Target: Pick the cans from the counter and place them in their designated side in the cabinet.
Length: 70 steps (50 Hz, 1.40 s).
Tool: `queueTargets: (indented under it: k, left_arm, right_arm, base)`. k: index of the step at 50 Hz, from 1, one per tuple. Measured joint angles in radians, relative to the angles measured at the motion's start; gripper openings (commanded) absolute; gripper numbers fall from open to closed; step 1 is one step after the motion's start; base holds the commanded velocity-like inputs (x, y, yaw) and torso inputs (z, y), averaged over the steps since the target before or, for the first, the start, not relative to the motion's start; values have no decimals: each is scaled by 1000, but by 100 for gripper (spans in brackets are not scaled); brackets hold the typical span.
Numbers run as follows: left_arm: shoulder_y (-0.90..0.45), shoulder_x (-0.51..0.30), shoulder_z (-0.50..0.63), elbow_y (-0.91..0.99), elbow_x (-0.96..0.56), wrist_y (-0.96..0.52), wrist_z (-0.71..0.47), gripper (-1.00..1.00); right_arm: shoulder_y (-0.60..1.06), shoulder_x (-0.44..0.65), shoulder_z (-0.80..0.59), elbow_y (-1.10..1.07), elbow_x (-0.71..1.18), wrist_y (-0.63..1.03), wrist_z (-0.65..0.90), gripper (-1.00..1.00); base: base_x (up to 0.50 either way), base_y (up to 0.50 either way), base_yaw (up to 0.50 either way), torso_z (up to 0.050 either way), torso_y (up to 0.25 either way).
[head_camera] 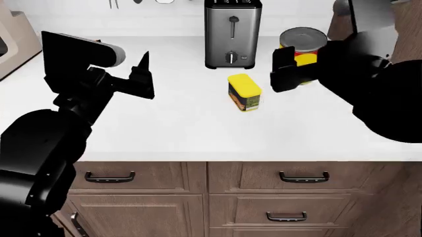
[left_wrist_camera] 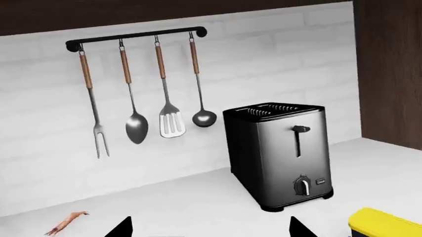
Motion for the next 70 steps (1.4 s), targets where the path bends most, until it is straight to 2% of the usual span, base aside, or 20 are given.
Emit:
queueTargets:
  k: [8, 18, 22, 26, 30, 33, 41, 48, 53, 65, 70]
  left_arm:
    - [-26, -1, -30, 9, 5, -43, -44, 100]
    - [-65, -3, -44, -7, 9, -78, -73, 100]
    - [-82, -1, -44, -25, 11, -81, -79, 100]
    - [-98, 1, -44, -41, 12, -82, -81, 100]
    - [-113, 1, -42, -54, 12, -84, -83, 100]
    - [-125, 0, -40, -62, 12, -87, -83, 100]
    - [-178, -5, -27, -109, 19, -82, -76, 100]
    - [-216, -8, -18, -136, 22, -82, -73, 100]
    - [-234, -9, -13, -152, 24, -81, -73, 100]
    - [-265, -11, 2, -199, 46, -55, -85, 100]
    - [-272, -15, 3, -217, 56, -44, -89, 100]
  right_arm:
    - [375, -18, -99, 141, -15, 56, -14, -100]
    - [753, -74, -313, 428, -208, -19, -244, -100]
    - [860, -138, -348, 568, -391, -65, -399, -100]
    - [932, -238, -259, 719, -710, -120, -603, -100]
    - [984, -331, -122, 854, -1069, -187, -764, -100]
    - [1011, -380, -43, 936, -1270, -230, -843, -100]
    - [1050, -458, 85, 1073, -1575, -305, -962, -100]
    - [1065, -490, 137, 1138, -1703, -339, -1039, -100]
    - [1071, -502, 158, 1171, -1748, -357, -1065, -100]
    - [1076, -519, 180, 1217, -1787, -386, -1089, -100]
    - [1078, -529, 187, 1231, -1777, -398, -1089, -100]
  base:
    - [0, 0, 0, 44, 18]
    - [0, 0, 0, 50, 21]
    - [0, 0, 0, 50, 21]
    - [0, 0, 0, 50, 20]
    - [0, 0, 0, 50, 21]
    - [0, 0, 0, 50, 21]
    - [0, 0, 0, 50, 21]
    - [0, 0, 0, 50, 20]
    - [0, 0, 0, 0, 0]
    - [0, 0, 0, 0, 0]
    - [0, -439, 0, 0, 0]
